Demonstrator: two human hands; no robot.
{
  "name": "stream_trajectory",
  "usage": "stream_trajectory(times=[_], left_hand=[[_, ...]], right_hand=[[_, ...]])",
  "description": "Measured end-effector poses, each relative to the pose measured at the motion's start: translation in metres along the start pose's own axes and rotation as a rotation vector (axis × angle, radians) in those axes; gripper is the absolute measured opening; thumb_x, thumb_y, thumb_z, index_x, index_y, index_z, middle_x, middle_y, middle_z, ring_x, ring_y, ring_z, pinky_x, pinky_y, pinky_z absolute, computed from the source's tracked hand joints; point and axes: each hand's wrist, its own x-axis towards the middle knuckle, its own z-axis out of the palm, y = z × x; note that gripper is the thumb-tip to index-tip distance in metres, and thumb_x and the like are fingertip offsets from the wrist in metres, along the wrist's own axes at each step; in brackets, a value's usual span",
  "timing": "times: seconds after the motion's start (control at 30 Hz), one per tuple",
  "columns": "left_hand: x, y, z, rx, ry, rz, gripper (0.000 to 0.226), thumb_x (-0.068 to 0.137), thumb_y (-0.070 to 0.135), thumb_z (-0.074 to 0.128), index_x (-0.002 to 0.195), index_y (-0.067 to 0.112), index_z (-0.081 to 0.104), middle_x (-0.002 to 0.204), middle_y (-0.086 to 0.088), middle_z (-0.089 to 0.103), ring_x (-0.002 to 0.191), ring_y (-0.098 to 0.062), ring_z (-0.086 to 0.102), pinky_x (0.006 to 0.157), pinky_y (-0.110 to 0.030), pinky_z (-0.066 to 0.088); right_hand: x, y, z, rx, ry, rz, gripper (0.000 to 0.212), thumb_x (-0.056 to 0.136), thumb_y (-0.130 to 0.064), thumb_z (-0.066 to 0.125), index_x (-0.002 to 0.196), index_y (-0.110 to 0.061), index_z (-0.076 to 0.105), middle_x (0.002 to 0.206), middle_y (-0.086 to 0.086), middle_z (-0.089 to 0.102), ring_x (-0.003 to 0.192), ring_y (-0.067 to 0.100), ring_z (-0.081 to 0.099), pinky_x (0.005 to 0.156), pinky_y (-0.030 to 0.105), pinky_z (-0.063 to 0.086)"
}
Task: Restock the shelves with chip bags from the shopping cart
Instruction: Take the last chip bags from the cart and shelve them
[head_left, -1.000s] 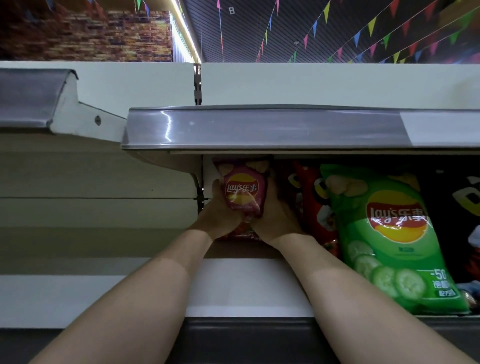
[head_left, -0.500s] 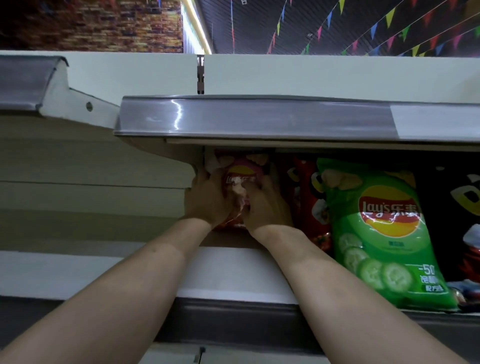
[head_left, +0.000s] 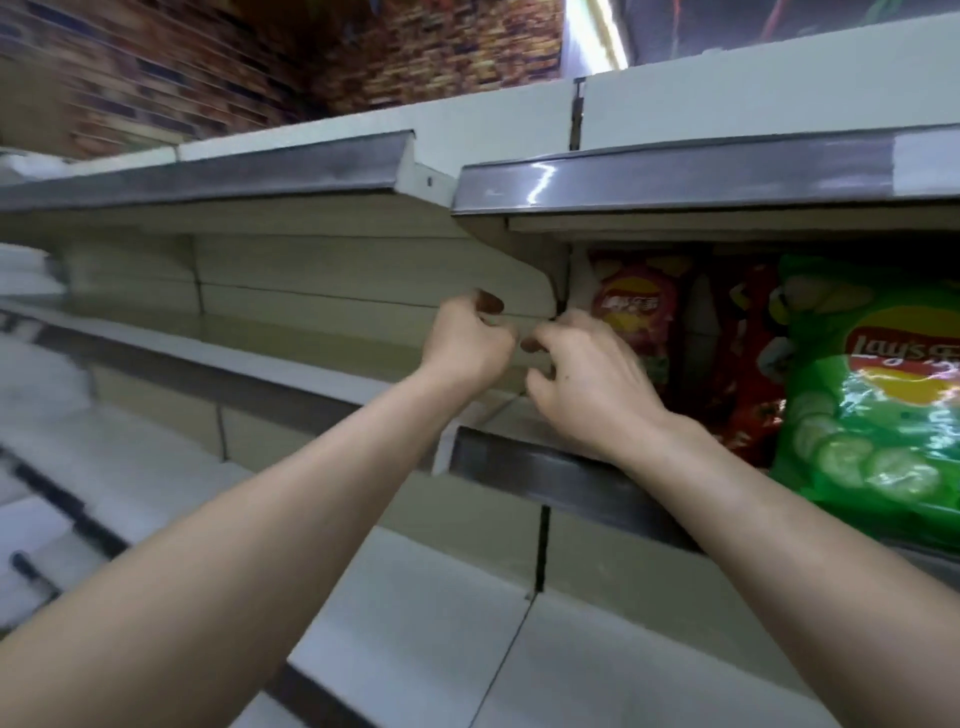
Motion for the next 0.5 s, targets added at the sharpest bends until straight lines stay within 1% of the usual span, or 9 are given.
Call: stream_trajectory(times=[0.07,0.17,0.23,0.3,0.33,0.4,0.5], left_hand=[[-0.022,-0.004,-0.022,-0.005,0.075,-0.024,0.026,0.090,0.015,0.059,0.116,0.016,0.061,0.103,-0.003,0.060,0.094,-0.019,0.059,0.079,-0.022,0.043],[-0.054,-0.017,-0.055,-0.010,0.144,-0.084,0.023,0.090,0.014,0.057,0.112,0.018,0.061,0.104,-0.003,0.063,0.089,-0.018,0.060,0.073,-0.024,0.044],[-0.076,-0.033,-0.074,0.009,0.173,-0.134,0.019,0.089,0.012,0.057,0.106,0.019,0.060,0.100,0.000,0.065,0.092,-0.020,0.063,0.076,-0.027,0.050],[-0.095,-0.054,-0.091,0.043,0.201,-0.197,0.016,0.088,0.012,0.057,0.101,0.021,0.058,0.097,-0.001,0.065,0.093,-0.023,0.064,0.081,-0.034,0.052],[-0.105,-0.066,-0.099,0.068,0.209,-0.237,0.015,0.089,0.012,0.057,0.102,0.021,0.057,0.096,-0.001,0.063,0.091,-0.023,0.062,0.081,-0.035,0.052],[-0.124,-0.090,-0.115,0.121,0.204,-0.319,0.017,0.091,0.013,0.057,0.107,0.018,0.056,0.095,-0.002,0.060,0.087,-0.022,0.059,0.078,-0.034,0.051],[-0.154,-0.126,-0.136,0.185,0.191,-0.449,0.024,0.091,0.016,0.056,0.115,0.017,0.056,0.102,-0.005,0.059,0.089,-0.022,0.058,0.078,-0.033,0.051]], right_hand=[[-0.012,-0.018,0.001,0.033,0.003,-0.078,0.034,0.094,-0.020,0.051,0.127,-0.015,0.057,0.124,0.009,0.050,0.119,0.028,0.045,0.091,0.037,0.043],[-0.028,-0.045,0.008,0.091,-0.028,-0.169,0.034,0.095,-0.023,0.050,0.127,-0.017,0.057,0.123,0.006,0.051,0.120,0.026,0.045,0.093,0.035,0.040],[-0.040,-0.063,0.019,0.125,-0.075,-0.223,0.032,0.094,-0.023,0.050,0.124,-0.018,0.059,0.122,0.007,0.052,0.117,0.027,0.047,0.090,0.034,0.040],[-0.053,-0.080,0.033,0.165,-0.147,-0.265,0.032,0.094,-0.024,0.050,0.125,-0.018,0.059,0.123,0.007,0.053,0.118,0.027,0.048,0.090,0.034,0.041],[-0.060,-0.089,0.042,0.187,-0.184,-0.284,0.032,0.095,-0.024,0.050,0.126,-0.018,0.059,0.124,0.007,0.053,0.119,0.026,0.048,0.091,0.034,0.041],[-0.076,-0.104,0.062,0.226,-0.246,-0.323,0.033,0.096,-0.022,0.049,0.126,-0.018,0.059,0.125,0.005,0.054,0.118,0.024,0.048,0.091,0.034,0.041],[-0.097,-0.128,0.094,0.272,-0.345,-0.357,0.033,0.096,-0.022,0.048,0.126,-0.018,0.059,0.125,0.005,0.054,0.117,0.025,0.049,0.093,0.035,0.044]])
